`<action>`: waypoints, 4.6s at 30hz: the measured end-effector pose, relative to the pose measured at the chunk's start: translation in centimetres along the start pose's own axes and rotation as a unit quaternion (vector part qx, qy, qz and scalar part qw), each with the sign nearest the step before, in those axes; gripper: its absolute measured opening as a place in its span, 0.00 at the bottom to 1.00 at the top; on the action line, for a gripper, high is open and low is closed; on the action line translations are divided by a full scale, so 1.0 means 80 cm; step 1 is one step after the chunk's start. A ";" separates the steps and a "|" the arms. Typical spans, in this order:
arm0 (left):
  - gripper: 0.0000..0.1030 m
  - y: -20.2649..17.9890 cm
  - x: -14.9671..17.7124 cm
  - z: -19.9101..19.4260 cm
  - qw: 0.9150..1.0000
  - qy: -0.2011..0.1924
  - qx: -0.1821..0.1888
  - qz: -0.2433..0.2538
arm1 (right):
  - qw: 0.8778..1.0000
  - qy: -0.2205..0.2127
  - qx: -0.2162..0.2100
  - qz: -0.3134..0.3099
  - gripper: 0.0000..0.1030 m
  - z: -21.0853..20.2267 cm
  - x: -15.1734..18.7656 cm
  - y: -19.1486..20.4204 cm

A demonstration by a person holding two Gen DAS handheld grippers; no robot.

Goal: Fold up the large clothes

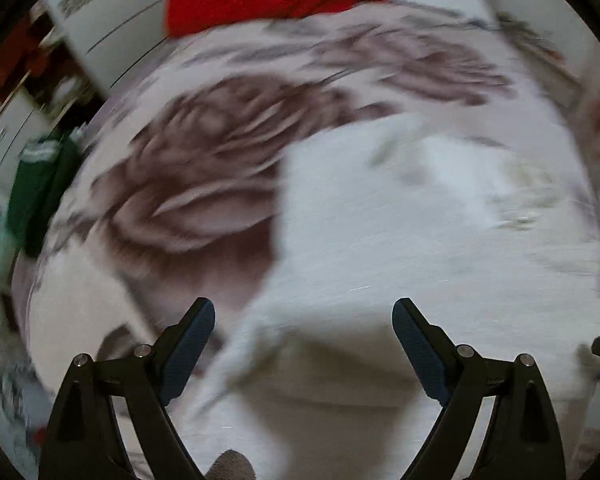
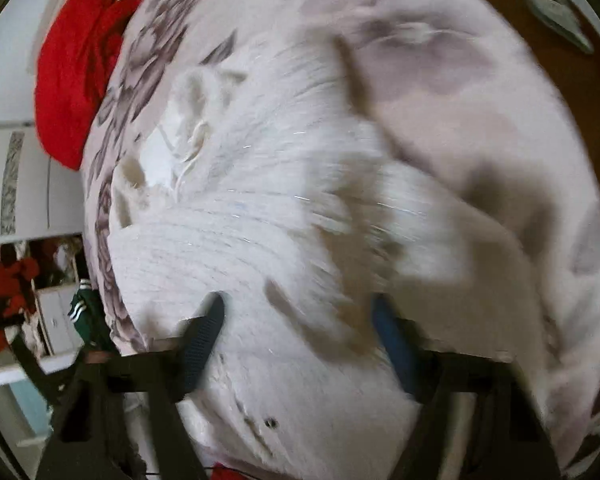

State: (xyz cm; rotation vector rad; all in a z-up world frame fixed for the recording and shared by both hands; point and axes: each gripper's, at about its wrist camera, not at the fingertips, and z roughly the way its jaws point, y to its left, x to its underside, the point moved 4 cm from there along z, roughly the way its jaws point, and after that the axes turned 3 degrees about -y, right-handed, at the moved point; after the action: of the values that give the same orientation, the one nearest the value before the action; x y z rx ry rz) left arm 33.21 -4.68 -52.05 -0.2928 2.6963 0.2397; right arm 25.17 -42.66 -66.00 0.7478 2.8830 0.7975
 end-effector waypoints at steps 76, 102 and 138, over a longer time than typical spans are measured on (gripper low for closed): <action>0.88 -0.008 -0.172 0.123 0.984 -0.020 -0.160 0.076 | 0.961 0.030 0.046 -0.273 0.05 0.254 -0.187 0.376; 0.88 -0.077 -0.142 0.113 0.977 -0.051 -0.172 0.119 | 0.938 0.012 0.263 -0.225 0.20 0.238 -0.225 0.261; 0.88 -0.045 0.164 0.021 0.984 0.045 -0.123 0.120 | 0.961 -0.058 0.231 -0.143 0.17 0.063 -0.092 0.030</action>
State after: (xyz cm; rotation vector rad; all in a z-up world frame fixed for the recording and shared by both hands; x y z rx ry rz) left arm 22.99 -9.96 -59.53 -0.0478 2.7912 0.6475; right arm 33.60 -41.90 -69.68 0.3659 2.9930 0.0446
